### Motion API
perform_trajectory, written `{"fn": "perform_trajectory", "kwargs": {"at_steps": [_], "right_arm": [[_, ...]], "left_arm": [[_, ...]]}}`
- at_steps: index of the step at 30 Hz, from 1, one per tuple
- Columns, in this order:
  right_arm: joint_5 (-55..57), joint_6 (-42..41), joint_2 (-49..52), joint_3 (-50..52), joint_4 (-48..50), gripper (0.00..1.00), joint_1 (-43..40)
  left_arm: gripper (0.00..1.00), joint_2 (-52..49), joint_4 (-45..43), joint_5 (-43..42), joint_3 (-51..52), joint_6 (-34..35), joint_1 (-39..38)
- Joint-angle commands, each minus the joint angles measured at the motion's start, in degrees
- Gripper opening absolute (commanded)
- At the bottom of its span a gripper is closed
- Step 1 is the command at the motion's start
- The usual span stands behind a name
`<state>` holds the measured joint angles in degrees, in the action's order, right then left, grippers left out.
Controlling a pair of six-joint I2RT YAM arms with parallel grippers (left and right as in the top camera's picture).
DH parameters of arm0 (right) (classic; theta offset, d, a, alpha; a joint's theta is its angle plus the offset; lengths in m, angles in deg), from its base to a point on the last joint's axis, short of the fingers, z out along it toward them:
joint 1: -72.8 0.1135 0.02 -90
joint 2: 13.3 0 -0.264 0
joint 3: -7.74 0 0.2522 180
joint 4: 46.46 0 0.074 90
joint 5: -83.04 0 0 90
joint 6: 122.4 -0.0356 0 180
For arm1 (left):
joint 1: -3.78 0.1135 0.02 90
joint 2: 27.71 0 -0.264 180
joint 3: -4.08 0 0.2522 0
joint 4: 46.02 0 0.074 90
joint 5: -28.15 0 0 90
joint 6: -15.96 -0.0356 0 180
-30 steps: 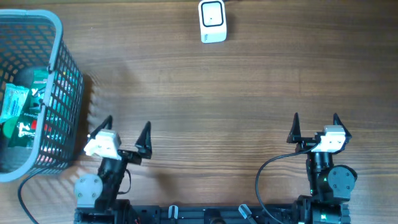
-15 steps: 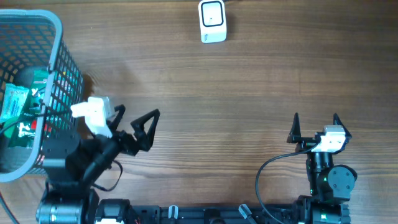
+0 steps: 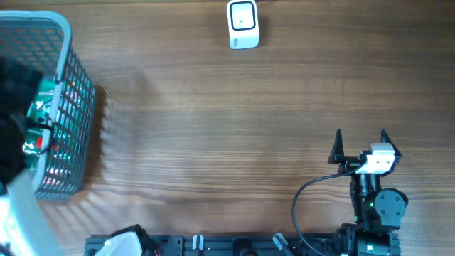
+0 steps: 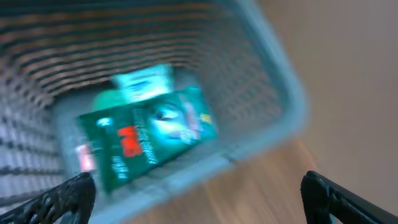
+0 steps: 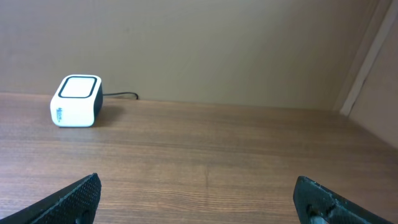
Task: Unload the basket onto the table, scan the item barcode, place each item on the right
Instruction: 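Reach the left gripper into the basket and grasp the green 3M pouch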
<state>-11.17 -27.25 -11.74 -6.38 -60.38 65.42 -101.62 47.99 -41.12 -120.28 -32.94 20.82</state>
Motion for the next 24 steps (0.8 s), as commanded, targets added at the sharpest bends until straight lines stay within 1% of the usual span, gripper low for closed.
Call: {"fn": "perform_trajectory", "kwargs": {"at_steps": [1, 3, 4, 7, 10, 12, 13, 15, 20, 24], "right_arm": [[0.7, -0.8, -0.2, 0.1, 0.2, 1.00, 0.3], [0.7, -0.8, -0.2, 0.1, 0.2, 1.00, 0.3], [0.7, -0.8, -0.2, 0.1, 0.2, 1.00, 0.3], [0.7, -0.8, -0.2, 0.1, 0.2, 1.00, 0.3], [0.7, -0.8, -0.2, 0.1, 0.2, 1.00, 0.3], [0.7, -0.8, -0.2, 0.1, 0.2, 1.00, 0.3], [0.7, -0.8, -0.2, 0.1, 0.2, 1.00, 0.3], [0.7, -0.8, -0.2, 0.1, 0.2, 1.00, 0.3], [0.7, -0.8, -0.2, 0.1, 0.2, 1.00, 0.3], [0.7, -0.8, -0.2, 0.1, 0.2, 1.00, 0.3]], "left_arm": [[1.00, -5.3, 4.6, -9.9, -0.8, 4.8, 15.7], [1.00, -7.9, 8.6, -14.4, -0.7, 4.7, 23.0], [1.00, -10.8, 9.4, -15.6, 0.5, 3.0, 28.0], [1.00, -12.3, 7.3, -15.6, 4.1, 1.8, 28.9], [1.00, -14.2, 1.5, -16.2, 11.6, 0.2, 29.0], [1.00, -14.6, -4.6, -19.8, 17.2, -5.2, 29.0], [1.00, -14.7, -7.7, -20.8, 20.2, -6.2, 29.0], [1.00, -14.7, -11.6, -20.9, 24.9, -6.2, 29.0], [1.00, -14.8, -13.9, -20.9, 34.5, -6.0, 29.0], [1.00, -14.8, -18.5, -20.7, 40.7, -6.0, 29.0]]}}
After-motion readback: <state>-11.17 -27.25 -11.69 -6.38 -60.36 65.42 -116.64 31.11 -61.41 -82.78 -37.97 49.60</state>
